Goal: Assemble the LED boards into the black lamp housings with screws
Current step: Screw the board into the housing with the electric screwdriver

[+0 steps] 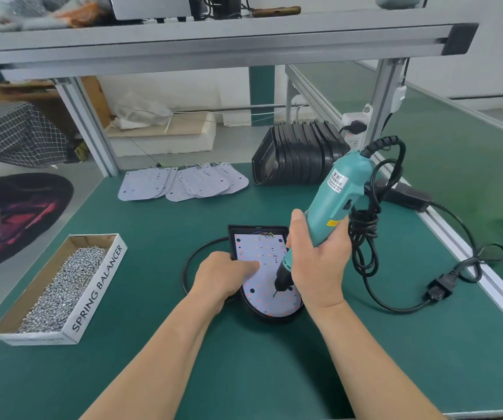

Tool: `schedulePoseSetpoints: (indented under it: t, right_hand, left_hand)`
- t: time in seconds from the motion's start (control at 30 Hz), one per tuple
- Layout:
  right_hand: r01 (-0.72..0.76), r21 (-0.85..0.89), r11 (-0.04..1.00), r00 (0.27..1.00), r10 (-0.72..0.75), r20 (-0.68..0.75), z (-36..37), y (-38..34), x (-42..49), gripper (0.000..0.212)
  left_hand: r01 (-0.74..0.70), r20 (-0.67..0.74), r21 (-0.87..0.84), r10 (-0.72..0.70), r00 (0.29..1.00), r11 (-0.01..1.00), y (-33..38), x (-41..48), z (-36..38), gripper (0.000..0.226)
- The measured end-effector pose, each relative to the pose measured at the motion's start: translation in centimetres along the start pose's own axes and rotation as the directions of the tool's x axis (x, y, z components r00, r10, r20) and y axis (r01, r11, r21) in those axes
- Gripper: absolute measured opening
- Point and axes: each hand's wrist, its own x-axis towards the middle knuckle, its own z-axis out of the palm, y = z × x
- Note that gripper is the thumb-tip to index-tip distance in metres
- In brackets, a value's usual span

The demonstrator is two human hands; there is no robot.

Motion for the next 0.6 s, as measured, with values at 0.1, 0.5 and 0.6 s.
schedulePoseSetpoints:
  t: [0.1,0.5,0.6]
  right_hand:
    - [-0.020,-0.011,1.000,1.000,0.020,0.016,0.1,-0.1,0.0,0.033]
    - [-0.155,0.224,0.962,0.988,0.151,0.036,-1.8,-1.4,-0.2,0.021]
    - [-0.128,0.215,0.968,0.989,0.109,0.097,-1.8,-2.1,0.0,0.018]
  left_hand:
    - [0.001,-0.008,-0.002,-0.001,1.000,1.000,-0.1,0.1,0.0,0.066]
    - [-0.066,-0.084,0.111,0.076,0.994,0.992,0.0,0.0,-0.9,0.061]
    - [-0.105,-0.097,0.187,0.125,0.987,0.977,-0.1,-0.3,-1.4,0.059]
